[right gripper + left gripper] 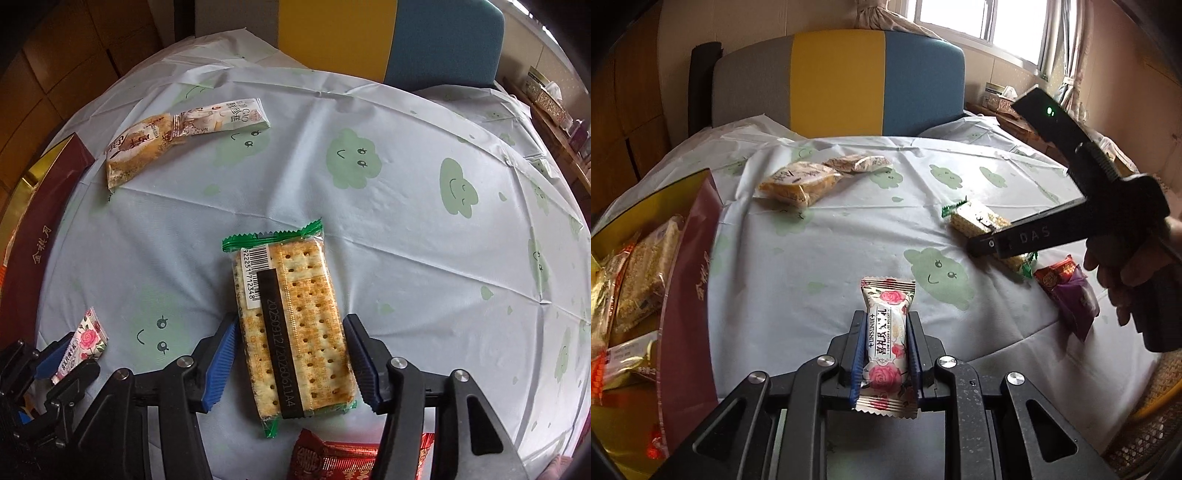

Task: Organize snacks
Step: 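Carry the milk candy into the tin and open the left tool while the right tool holds the crackers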

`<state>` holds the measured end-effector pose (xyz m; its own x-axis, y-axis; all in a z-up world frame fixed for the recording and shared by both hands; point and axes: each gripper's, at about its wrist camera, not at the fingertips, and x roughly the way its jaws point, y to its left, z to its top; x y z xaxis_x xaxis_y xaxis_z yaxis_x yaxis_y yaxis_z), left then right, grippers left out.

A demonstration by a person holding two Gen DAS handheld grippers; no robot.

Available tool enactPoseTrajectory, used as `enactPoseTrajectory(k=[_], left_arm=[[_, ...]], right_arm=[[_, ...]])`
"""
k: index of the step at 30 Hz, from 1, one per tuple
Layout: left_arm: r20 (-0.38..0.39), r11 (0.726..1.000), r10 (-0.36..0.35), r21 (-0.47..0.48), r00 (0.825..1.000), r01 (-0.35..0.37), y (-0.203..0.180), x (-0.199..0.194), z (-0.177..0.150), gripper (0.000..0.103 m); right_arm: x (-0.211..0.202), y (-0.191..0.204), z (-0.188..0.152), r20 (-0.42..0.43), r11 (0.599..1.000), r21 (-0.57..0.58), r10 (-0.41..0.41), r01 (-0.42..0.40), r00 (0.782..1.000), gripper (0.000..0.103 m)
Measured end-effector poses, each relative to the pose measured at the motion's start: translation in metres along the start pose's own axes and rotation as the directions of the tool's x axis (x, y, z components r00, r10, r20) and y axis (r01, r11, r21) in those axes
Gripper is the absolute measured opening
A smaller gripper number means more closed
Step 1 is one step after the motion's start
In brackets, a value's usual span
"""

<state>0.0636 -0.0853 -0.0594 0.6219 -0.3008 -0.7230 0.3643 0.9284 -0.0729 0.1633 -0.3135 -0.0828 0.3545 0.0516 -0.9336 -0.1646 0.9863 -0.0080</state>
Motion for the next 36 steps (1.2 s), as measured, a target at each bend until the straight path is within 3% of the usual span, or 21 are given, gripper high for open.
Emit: enactPoseTrajectory(k=[6,10,17,22,25,27,30,36], left_arm=[[0.075,0.998,0.019,-0.058,0.997,-0.015,0.022,-0.048,0.018,0.021],[0.101,0.989,0.076,-0.134,0.992,-0.062,0.059,-0.075,0.022,0.021],[0.076,0.944,0.201,-0.282,0.977,-0.172,0.134,-0.109,0.003,0.022],[0.028,0.905,0.231,-0.374,0.973,-0.204,0.176,-0.117,-0.017,0.022],[-0.018,0.89,0.212,-0.41,0.977,-0.2,0.187,-0.11,-0.027,0.027],[-0.033,0.879,0.227,-0.423,0.973,-0.219,0.188,-0.108,-0.032,0.037],[-0.049,0.868,0.233,-0.44,0.971,-0.231,0.188,-0.107,-0.04,0.039],[-0.045,0.877,0.327,-0.359,0.944,-0.321,0.174,-0.106,-0.041,0.038]], right_arm=[[0.003,0.005,0.001,0.003,1.0,-0.014,-0.007,0.007,1.0,0.059],[-0.002,0.003,-0.002,0.015,0.999,-0.041,-0.023,0.024,1.0,0.059],[-0.004,0.009,-0.004,0.027,0.997,-0.062,-0.042,0.043,0.999,0.059],[-0.003,0.007,-0.003,0.028,0.997,-0.059,-0.04,0.041,0.999,0.059],[-0.004,0.008,-0.004,0.031,0.997,-0.06,-0.042,0.044,0.999,0.059],[-0.005,0.008,-0.004,0.033,0.997,-0.06,-0.044,0.046,0.999,0.059],[-0.004,0.007,-0.004,0.033,0.997,-0.058,-0.043,0.045,0.999,0.059],[-0.004,0.007,-0.004,0.033,0.997,-0.059,-0.045,0.047,0.998,0.059]])
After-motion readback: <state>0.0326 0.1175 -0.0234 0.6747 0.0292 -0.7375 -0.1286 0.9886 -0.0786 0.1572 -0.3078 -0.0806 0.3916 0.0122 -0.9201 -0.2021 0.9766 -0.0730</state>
